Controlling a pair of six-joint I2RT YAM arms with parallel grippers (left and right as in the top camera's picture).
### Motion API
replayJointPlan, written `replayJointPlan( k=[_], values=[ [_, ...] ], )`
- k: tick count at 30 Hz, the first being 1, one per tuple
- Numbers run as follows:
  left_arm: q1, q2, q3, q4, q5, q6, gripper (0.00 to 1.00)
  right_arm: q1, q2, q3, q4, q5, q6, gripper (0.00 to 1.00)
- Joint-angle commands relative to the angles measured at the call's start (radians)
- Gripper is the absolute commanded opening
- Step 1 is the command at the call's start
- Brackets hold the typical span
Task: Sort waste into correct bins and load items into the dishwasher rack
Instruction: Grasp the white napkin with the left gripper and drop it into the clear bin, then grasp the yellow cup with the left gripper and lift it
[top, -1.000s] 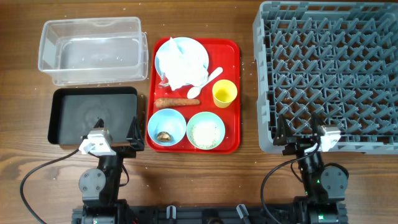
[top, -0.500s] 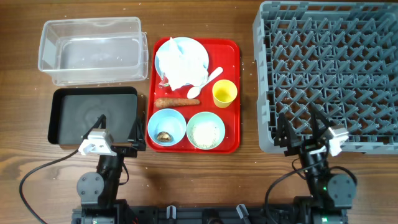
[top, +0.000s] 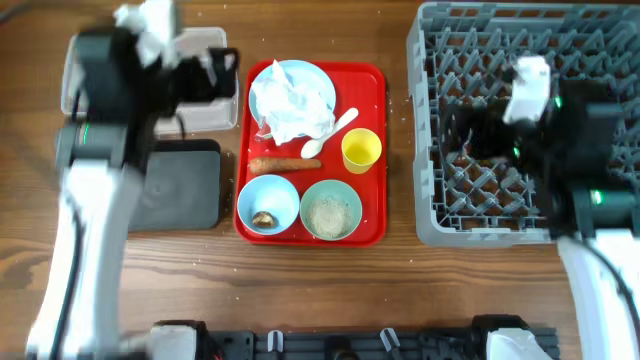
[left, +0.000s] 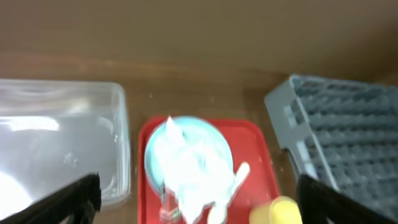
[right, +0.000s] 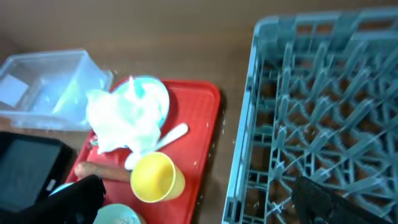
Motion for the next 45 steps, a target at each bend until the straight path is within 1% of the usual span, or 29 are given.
replayJointPlan(
  k=[1,3,4,6,10,13,14,15,16,17,18,19,21,23,24,25,27,28,30,31,32,33,36,39,41,42,45],
  values=[
    [-0.117,0.366,0.284,-0.057,-0.086,0.086,1.00,0.000,0.123,0.035,-0.007,-0.060,-0.014,1.00],
    [-0.157,0.500,0.290,0.038,-0.085,0.087,1.00,0.000,0.165,0.035,-0.020,-0.060,0.017,1.00],
    [-0.167,0.545,0.290,0.035,-0.085,0.087,1.00,0.000,0.176,0.035,-0.026,-0.061,0.016,1.00],
    [-0.191,0.676,0.290,0.022,-0.080,0.087,1.00,0.000,0.183,0.035,-0.034,-0.059,0.004,1.00],
    [-0.200,0.779,0.288,-0.064,-0.109,0.087,1.00,0.000,0.183,0.035,-0.033,-0.059,0.005,1.00],
    [-0.214,0.882,0.285,-0.091,-0.116,0.089,1.00,0.000,0.183,0.035,-0.033,-0.055,0.006,1.00],
    [-0.234,0.900,0.285,-0.102,-0.126,0.145,0.97,0.000,0.183,0.035,-0.033,-0.055,0.008,1.00],
    [-0.257,0.922,0.284,-0.096,-0.183,0.166,0.88,0.000,0.183,0.035,-0.032,-0.055,0.008,1.00],
    [-0.281,0.943,0.284,-0.093,-0.252,0.166,0.59,0.000,0.183,0.035,-0.030,-0.055,0.008,1.00],
    [-0.295,0.946,0.284,-0.093,-0.283,0.166,0.25,0.000,0.183,0.035,-0.029,-0.055,0.008,1.00],
    [-0.307,0.945,0.285,-0.079,-0.310,0.166,0.04,0.000,0.183,0.035,-0.022,-0.055,0.010,1.00],
    [-0.311,0.932,0.301,-0.083,-0.318,0.159,0.04,0.000,0.183,0.035,-0.021,-0.055,0.010,1.00],
    [-0.288,0.855,0.444,-0.185,-0.309,0.080,0.04,0.000,0.183,0.035,-0.021,-0.055,0.018,1.00],
    [-0.219,0.748,0.673,-0.326,-0.307,0.003,0.04,0.000,0.183,0.035,-0.022,-0.056,0.042,0.99],
    [-0.173,0.709,0.712,-0.350,-0.307,-0.009,0.04,0.000,0.183,0.035,-0.022,-0.055,0.063,0.99],
    [-0.121,0.683,0.713,-0.359,-0.307,-0.022,0.04,0.000,0.183,0.035,-0.022,-0.056,0.065,0.99],
    [-0.010,0.690,0.713,-0.414,-0.306,-0.023,0.04,0.000,0.183,0.035,-0.022,-0.056,0.066,0.99],
    [0.075,0.723,0.710,-0.463,-0.307,-0.023,0.04,0.000,0.183,0.035,-0.022,-0.055,0.066,0.99],
    [0.149,0.793,0.708,-0.463,-0.307,-0.023,0.04,0.000,0.183,0.035,-0.022,-0.055,0.066,0.99],
    [0.182,0.858,0.708,-0.429,-0.307,-0.023,0.38,0.000,0.183,0.035,-0.022,-0.055,0.066,0.98],
    [0.191,0.899,0.708,-0.394,-0.307,-0.023,1.00,0.000,0.183,0.035,-0.024,-0.055,0.066,0.99],
    [0.192,0.906,0.709,-0.372,-0.306,-0.027,1.00,0.000,0.183,0.035,-0.027,-0.056,0.068,0.99],
    [0.192,0.875,0.738,-0.375,-0.307,-0.036,1.00,0.000,0.183,0.035,-0.025,-0.055,0.087,0.99],
    [0.198,0.850,0.768,-0.392,-0.304,-0.107,1.00,0.000,0.183,0.035,-0.027,-0.055,0.087,0.99],
    [0.195,0.821,0.793,-0.428,-0.235,-0.108,1.00,0.000,0.183,0.035,-0.030,-0.055,0.087,0.99],
    [0.187,0.783,0.804,-0.450,-0.172,-0.108,1.00,0.000,0.183,0.035,-0.030,-0.055,0.087,0.99],
    [0.151,0.688,0.805,-0.489,-0.074,-0.108,1.00,0.000,0.183,0.035,-0.029,-0.055,0.087,0.99]
  ],
)
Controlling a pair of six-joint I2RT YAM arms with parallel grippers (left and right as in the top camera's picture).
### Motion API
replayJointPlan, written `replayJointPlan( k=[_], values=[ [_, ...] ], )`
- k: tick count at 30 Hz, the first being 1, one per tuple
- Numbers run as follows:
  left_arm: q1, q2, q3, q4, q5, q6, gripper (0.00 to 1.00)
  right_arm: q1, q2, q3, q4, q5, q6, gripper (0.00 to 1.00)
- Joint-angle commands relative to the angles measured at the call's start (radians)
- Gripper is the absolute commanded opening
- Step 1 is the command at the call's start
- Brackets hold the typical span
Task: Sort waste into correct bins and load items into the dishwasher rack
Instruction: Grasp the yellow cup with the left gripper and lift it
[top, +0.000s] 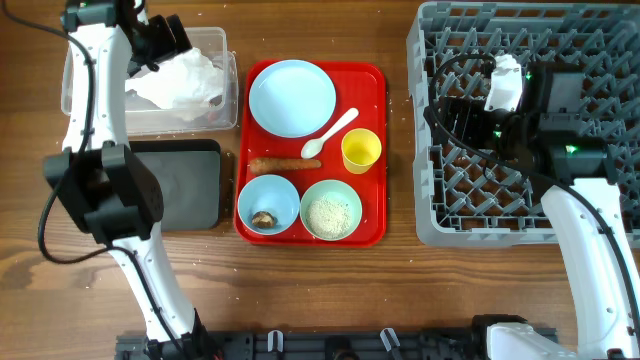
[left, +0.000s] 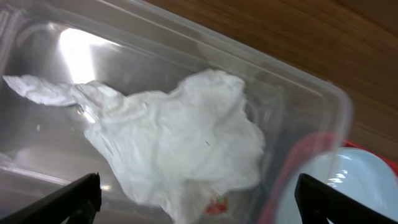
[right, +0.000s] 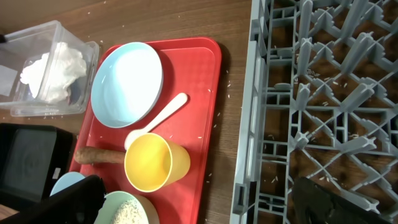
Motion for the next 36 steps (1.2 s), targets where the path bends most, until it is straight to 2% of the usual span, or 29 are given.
replayJointPlan(
  k=[1,8,10,15,18,23,28,31,33,36],
  values=[
    [-0.060,-0.174,0.042,-0.052,0.165,-0.016,1.00,0.000,0.006,0.026,0.000,-0.016,0.014,0.99],
    [-0.346,-0.151,0.031,-0.232,0.175,0.087,0.98,0.000,0.006,0.026,-0.013,-0.017,0.014,0.99],
    [-0.396,-0.136,0.031,-0.265,0.156,0.125,0.95,0.000,0.006,0.026,-0.019,-0.016,0.014,0.99],
    [-0.464,-0.107,0.031,-0.355,0.177,0.129,0.94,0.000,0.006,0.026,-0.020,-0.017,0.014,0.99],
    [-0.525,-0.096,0.030,-0.371,0.231,0.224,0.90,0.000,0.006,0.026,-0.020,-0.016,0.014,0.99],
    [-0.616,0.004,0.030,-0.327,0.216,0.227,0.85,0.000,0.006,0.026,-0.036,-0.014,0.011,0.99],
    [-0.657,0.101,0.030,-0.315,0.216,0.227,0.68,0.000,0.006,0.026,-0.063,0.030,0.011,0.99],
    [-0.657,0.127,0.030,-0.309,0.151,0.223,0.61,0.000,0.006,0.026,-0.065,0.030,0.011,0.99],
    [-0.657,0.137,0.030,-0.301,0.136,0.223,0.53,0.000,0.006,0.026,-0.065,0.030,0.011,0.99],
    [-0.660,0.172,0.030,-0.290,0.137,0.223,0.50,0.000,0.006,0.026,-0.065,0.030,0.011,0.99]
  ],
)
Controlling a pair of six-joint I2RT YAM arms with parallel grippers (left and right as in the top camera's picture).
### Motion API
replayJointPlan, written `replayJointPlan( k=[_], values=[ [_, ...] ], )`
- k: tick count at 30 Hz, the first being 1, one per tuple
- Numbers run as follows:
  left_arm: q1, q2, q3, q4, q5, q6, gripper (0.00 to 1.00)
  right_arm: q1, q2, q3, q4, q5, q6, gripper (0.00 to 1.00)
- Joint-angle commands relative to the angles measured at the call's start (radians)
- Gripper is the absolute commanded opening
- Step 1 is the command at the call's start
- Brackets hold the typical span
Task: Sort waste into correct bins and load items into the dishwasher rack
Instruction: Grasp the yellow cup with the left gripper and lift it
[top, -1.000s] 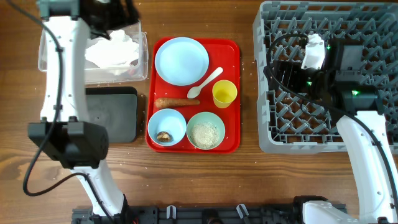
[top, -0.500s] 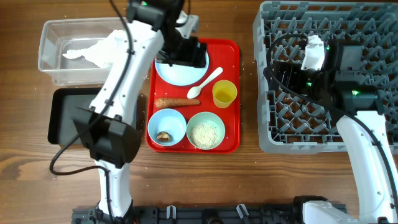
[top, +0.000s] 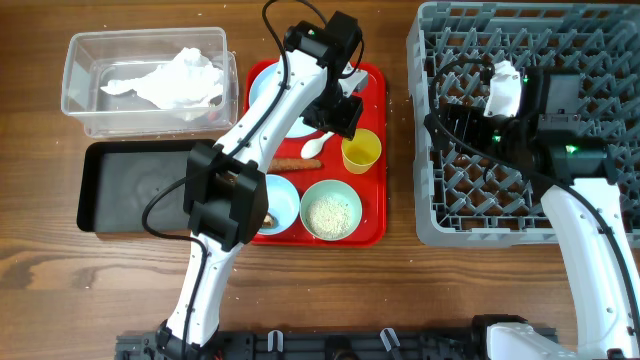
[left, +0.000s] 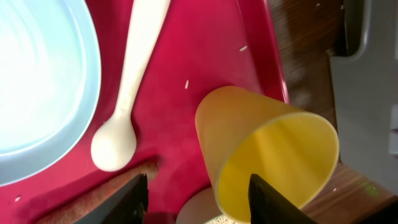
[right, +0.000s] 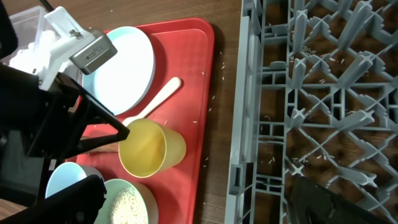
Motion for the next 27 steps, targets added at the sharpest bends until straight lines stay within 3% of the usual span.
replayJointPlan(
  k=[1,5,7,9,14,18,21,25,27],
  values=[
    [-0.006,0.069,-0.002,0.005,-0.017,0.005,0.49,0.000,0.006,0.026,-0.002,0.013,0.004,0.99],
    [-0.018,0.081,-0.002,0.016,-0.017,0.005,0.38,0.000,0.006,0.026,-0.001,0.013,0.004,0.99],
    [-0.018,0.081,-0.002,0.024,-0.017,0.005,0.18,0.000,0.006,0.026,-0.002,0.013,0.004,0.99],
    [-0.018,0.081,-0.002,0.023,-0.017,0.002,0.04,0.000,0.006,0.026,-0.001,0.013,0.004,0.99],
    [-0.012,0.035,0.019,-0.015,0.043,-0.003,0.04,0.000,0.005,0.026,0.006,-0.031,0.006,1.00],
    [0.061,-0.059,0.061,-0.029,0.269,-0.002,0.04,0.000,0.005,0.026,0.064,-0.190,0.007,1.00],
    [0.200,-0.092,0.061,0.010,0.673,0.010,0.04,0.000,0.006,0.026,0.190,-0.366,0.039,1.00],
    [0.311,-0.092,0.061,0.103,1.036,0.009,0.04,0.000,0.006,0.025,0.291,-0.447,0.061,1.00],
    [0.335,-0.092,0.061,0.132,1.150,0.009,0.04,0.001,0.010,0.015,0.383,-0.512,0.081,1.00]
  ],
)
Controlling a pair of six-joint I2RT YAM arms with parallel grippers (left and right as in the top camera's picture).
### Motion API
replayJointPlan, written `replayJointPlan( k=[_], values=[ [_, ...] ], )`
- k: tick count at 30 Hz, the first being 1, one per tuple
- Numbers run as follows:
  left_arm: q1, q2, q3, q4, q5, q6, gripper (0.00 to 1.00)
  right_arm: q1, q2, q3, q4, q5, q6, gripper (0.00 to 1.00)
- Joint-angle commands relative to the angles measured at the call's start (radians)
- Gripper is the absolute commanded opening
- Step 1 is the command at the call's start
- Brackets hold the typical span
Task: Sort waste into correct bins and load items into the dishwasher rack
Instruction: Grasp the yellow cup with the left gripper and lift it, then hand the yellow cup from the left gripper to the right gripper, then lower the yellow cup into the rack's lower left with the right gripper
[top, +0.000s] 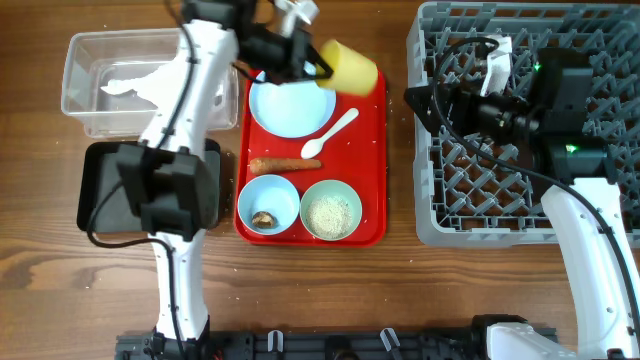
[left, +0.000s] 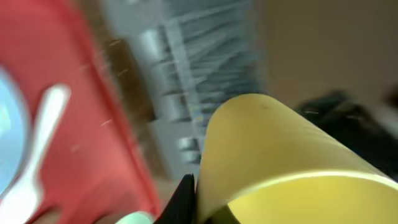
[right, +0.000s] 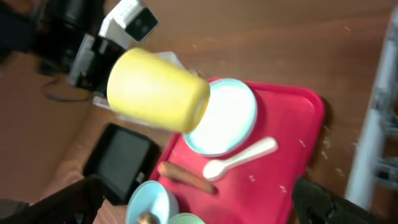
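Note:
The yellow cup (top: 352, 66) hangs tipped on its side above the far right corner of the red tray (top: 372, 150). My left gripper (top: 322, 64) is shut on the cup's rim. In the left wrist view the cup (left: 280, 155) fills the lower right, with one black finger (left: 185, 200) against its wall. In the right wrist view the cup (right: 155, 90) hangs over the blue plate (right: 227, 118). My right gripper (right: 196, 194) stands open and empty at the left edge of the grey dishwasher rack (top: 520, 215).
On the tray lie a blue plate (top: 292, 108), a white spoon (top: 331, 133), a sausage (top: 285, 164), a blue bowl (top: 268, 203) and a green bowl of rice (top: 331, 209). The clear bin (top: 80, 50) holds tissue. The black bin (top: 100, 190) sits below it.
My left gripper was open around the yellow cup standing on the tray. Now it is shut on the cup, which hangs tipped above the tray's far right corner. The right wrist has turned toward the tray.
My left gripper was over the clear bin with tissue while more tissue lay on the plate. Then the tissue lay in the bin and the plate was bare. Then the gripper stood open around the yellow cup, and now holds it lifted.

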Motion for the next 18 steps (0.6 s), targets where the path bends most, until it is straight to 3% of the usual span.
replayJointPlan(
  k=[1,5,15,18],
  values=[
    [0.018,-0.019,0.018,0.028,0.348,0.009,0.04,0.003,0.014,0.011,0.106,-0.158,0.040,1.00],
    [0.000,-0.019,0.018,0.053,0.511,0.007,0.04,0.053,0.066,0.011,0.255,-0.243,0.042,1.00],
    [-0.084,-0.019,0.018,0.021,0.511,0.001,0.04,0.081,0.147,0.011,0.450,-0.266,0.100,1.00],
    [-0.107,-0.019,0.018,0.020,0.511,0.002,0.04,0.081,0.151,0.011,0.538,-0.305,0.151,0.88]
  ],
)
